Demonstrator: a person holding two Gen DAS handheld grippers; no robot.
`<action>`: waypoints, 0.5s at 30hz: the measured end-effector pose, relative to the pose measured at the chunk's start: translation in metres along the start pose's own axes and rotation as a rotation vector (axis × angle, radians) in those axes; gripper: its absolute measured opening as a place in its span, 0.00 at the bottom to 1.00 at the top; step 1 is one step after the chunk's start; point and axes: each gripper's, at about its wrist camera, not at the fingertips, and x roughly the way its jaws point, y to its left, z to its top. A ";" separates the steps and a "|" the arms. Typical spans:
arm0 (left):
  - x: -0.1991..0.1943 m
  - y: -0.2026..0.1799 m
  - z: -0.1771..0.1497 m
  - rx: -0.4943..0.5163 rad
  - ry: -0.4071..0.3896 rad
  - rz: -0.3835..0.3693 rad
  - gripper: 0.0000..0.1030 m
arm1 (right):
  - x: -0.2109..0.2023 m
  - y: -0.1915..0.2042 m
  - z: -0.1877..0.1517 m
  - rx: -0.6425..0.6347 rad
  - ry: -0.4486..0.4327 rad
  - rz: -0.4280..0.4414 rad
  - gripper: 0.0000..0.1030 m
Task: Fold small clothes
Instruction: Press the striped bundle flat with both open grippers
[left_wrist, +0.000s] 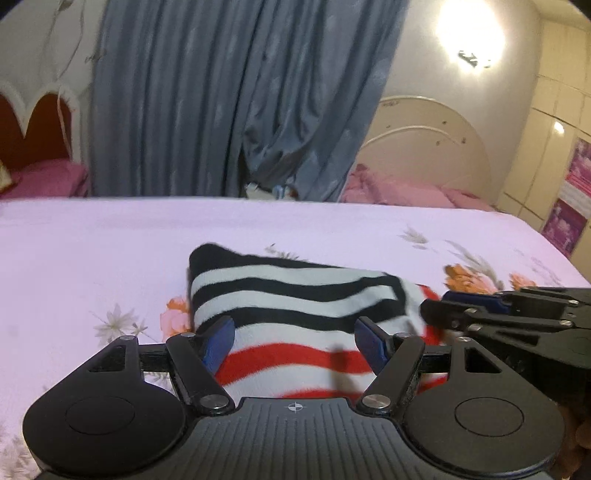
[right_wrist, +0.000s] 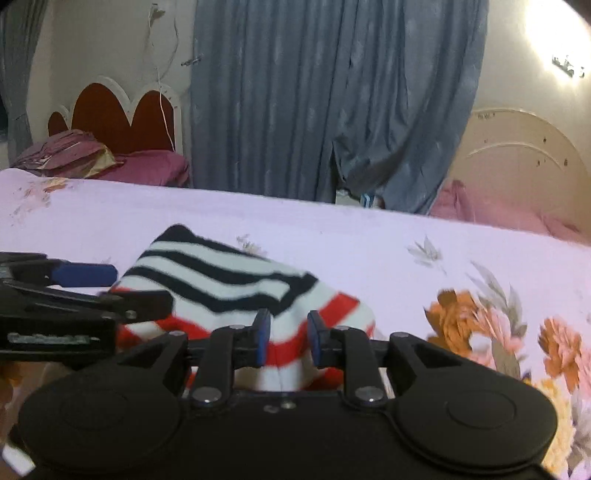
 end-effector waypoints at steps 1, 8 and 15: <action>0.006 0.001 0.000 -0.003 0.010 0.010 0.69 | 0.006 -0.003 0.003 0.022 0.002 -0.008 0.20; 0.023 0.008 -0.012 0.004 0.045 0.013 0.69 | 0.048 -0.019 -0.009 0.041 0.081 -0.037 0.21; 0.010 0.001 -0.011 0.050 0.043 0.039 0.69 | 0.041 -0.027 -0.010 0.083 0.084 -0.015 0.24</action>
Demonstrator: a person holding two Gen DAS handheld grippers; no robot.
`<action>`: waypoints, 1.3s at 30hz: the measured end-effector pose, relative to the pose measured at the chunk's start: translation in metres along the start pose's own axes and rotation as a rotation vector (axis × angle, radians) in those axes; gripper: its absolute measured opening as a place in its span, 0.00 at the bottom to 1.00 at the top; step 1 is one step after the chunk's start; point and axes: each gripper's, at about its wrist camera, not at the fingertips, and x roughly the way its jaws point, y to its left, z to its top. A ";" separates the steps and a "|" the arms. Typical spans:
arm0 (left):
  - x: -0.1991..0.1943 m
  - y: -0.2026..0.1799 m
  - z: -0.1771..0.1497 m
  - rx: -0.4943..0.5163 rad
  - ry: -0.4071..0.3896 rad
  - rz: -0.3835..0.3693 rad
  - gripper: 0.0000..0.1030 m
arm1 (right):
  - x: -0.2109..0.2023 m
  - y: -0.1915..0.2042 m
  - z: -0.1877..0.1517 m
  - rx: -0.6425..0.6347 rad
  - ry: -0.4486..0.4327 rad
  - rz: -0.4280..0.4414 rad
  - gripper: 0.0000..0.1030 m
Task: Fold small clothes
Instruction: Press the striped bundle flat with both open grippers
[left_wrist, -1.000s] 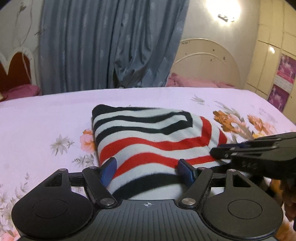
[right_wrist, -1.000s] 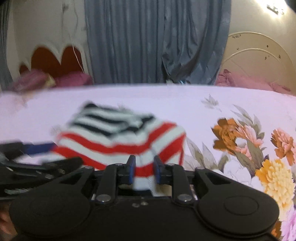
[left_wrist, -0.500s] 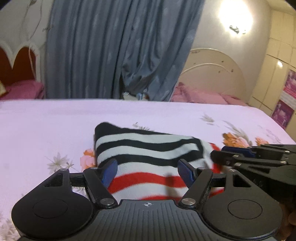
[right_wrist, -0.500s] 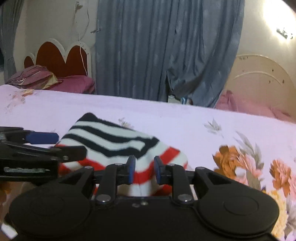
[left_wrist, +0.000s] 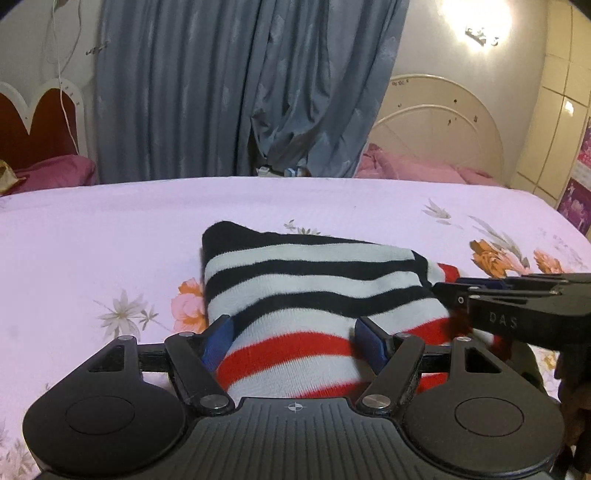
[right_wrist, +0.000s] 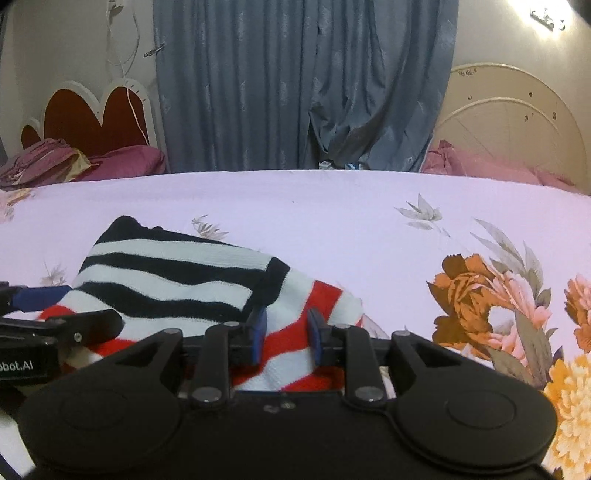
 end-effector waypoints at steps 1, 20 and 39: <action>-0.004 0.000 -0.001 0.001 -0.004 0.001 0.69 | -0.003 0.000 0.001 0.005 -0.001 0.003 0.25; -0.052 -0.021 -0.023 0.066 0.019 0.044 0.69 | -0.067 0.011 -0.034 -0.019 0.001 0.042 0.24; -0.100 -0.020 -0.074 0.024 0.043 -0.011 0.70 | -0.140 0.005 -0.092 -0.015 0.034 0.083 0.22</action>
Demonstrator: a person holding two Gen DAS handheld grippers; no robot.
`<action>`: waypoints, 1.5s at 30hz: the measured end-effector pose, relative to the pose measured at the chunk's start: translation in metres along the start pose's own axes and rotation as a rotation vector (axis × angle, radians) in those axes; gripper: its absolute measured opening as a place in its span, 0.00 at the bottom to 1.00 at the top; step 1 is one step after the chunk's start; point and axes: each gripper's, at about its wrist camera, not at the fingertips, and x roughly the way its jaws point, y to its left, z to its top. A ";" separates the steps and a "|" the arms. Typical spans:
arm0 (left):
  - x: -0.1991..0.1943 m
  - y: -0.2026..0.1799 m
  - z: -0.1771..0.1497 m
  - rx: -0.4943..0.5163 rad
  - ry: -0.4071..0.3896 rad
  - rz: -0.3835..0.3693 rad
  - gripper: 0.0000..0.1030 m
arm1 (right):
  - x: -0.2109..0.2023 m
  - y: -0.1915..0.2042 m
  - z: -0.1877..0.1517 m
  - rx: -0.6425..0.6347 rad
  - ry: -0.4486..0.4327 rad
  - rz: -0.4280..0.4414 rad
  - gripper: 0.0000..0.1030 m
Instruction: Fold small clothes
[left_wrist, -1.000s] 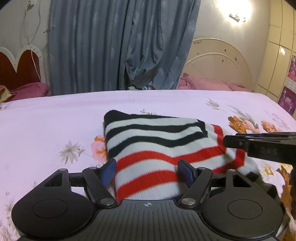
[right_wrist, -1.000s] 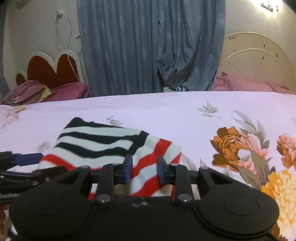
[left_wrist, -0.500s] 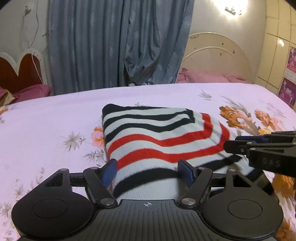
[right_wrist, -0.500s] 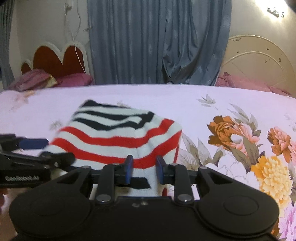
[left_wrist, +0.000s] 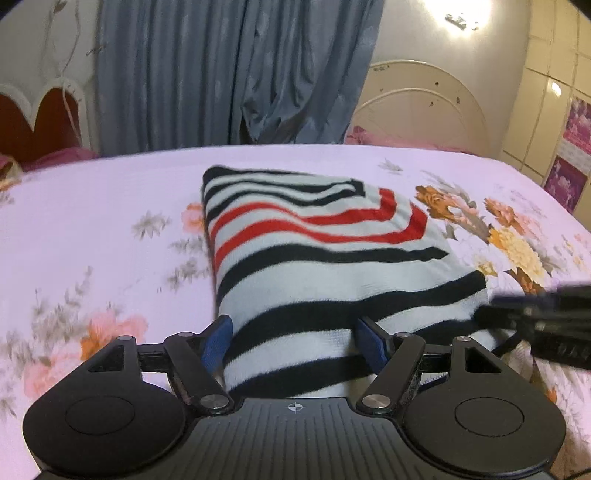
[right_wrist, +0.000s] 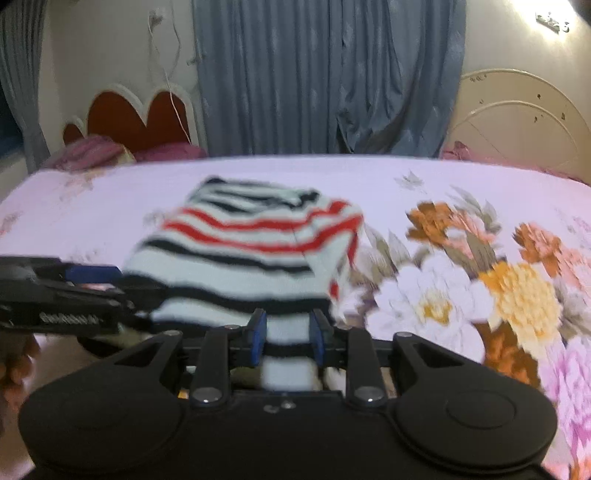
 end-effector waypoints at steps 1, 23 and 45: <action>0.001 0.001 -0.001 -0.006 0.003 -0.002 0.71 | 0.005 -0.004 -0.004 0.018 0.026 -0.003 0.22; 0.021 0.015 0.040 -0.129 0.060 -0.042 0.82 | 0.033 -0.059 0.037 0.273 0.064 0.140 0.67; 0.076 0.039 0.039 -0.270 0.138 -0.185 0.71 | 0.106 -0.074 0.042 0.465 0.123 0.310 0.41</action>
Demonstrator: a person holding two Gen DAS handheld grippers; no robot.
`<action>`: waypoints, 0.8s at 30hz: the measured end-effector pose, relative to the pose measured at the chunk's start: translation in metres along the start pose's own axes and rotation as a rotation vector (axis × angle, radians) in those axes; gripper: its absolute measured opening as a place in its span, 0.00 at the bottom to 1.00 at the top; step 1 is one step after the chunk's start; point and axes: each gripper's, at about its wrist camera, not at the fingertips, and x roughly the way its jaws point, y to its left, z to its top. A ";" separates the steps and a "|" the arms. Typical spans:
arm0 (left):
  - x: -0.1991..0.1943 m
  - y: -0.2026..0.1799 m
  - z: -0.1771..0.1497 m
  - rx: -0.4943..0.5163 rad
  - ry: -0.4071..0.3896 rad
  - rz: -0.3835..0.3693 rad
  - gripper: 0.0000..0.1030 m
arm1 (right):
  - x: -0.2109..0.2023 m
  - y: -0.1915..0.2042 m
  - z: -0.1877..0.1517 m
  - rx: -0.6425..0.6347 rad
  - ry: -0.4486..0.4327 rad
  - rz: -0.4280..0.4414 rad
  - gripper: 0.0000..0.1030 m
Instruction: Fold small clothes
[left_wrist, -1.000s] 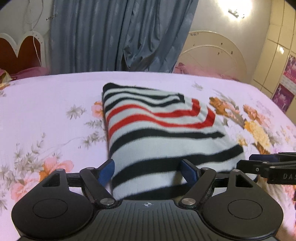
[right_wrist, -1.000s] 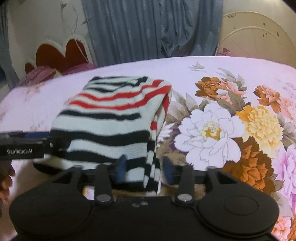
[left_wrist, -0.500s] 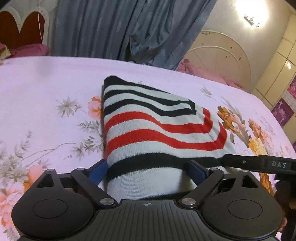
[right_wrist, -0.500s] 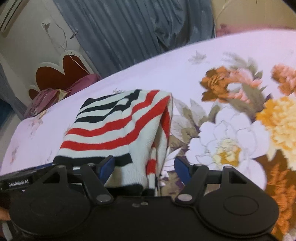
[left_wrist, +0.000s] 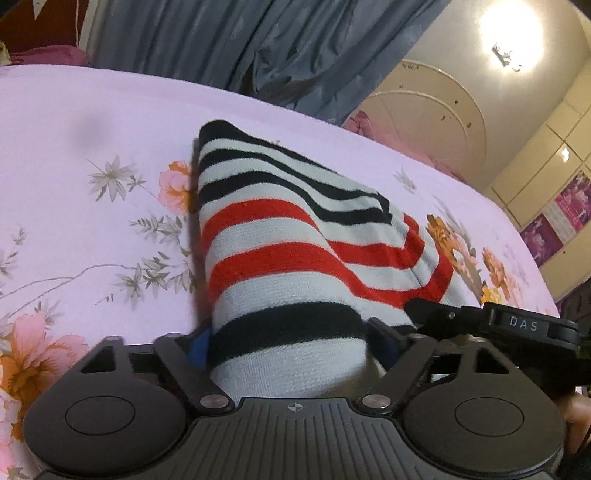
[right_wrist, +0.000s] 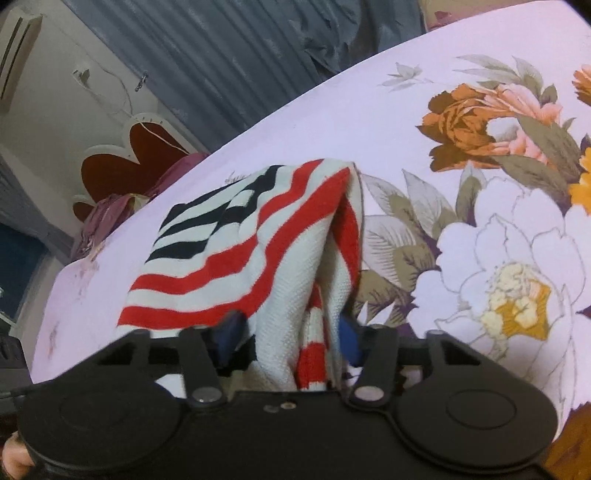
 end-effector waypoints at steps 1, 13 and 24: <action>-0.002 -0.001 0.000 0.012 -0.008 0.003 0.68 | -0.003 0.002 0.000 -0.002 -0.009 0.003 0.37; -0.054 -0.010 0.010 0.086 -0.091 0.016 0.56 | -0.030 0.054 0.001 -0.072 -0.094 0.086 0.31; -0.150 0.091 0.020 0.094 -0.180 0.025 0.56 | -0.001 0.174 -0.024 -0.122 -0.120 0.137 0.31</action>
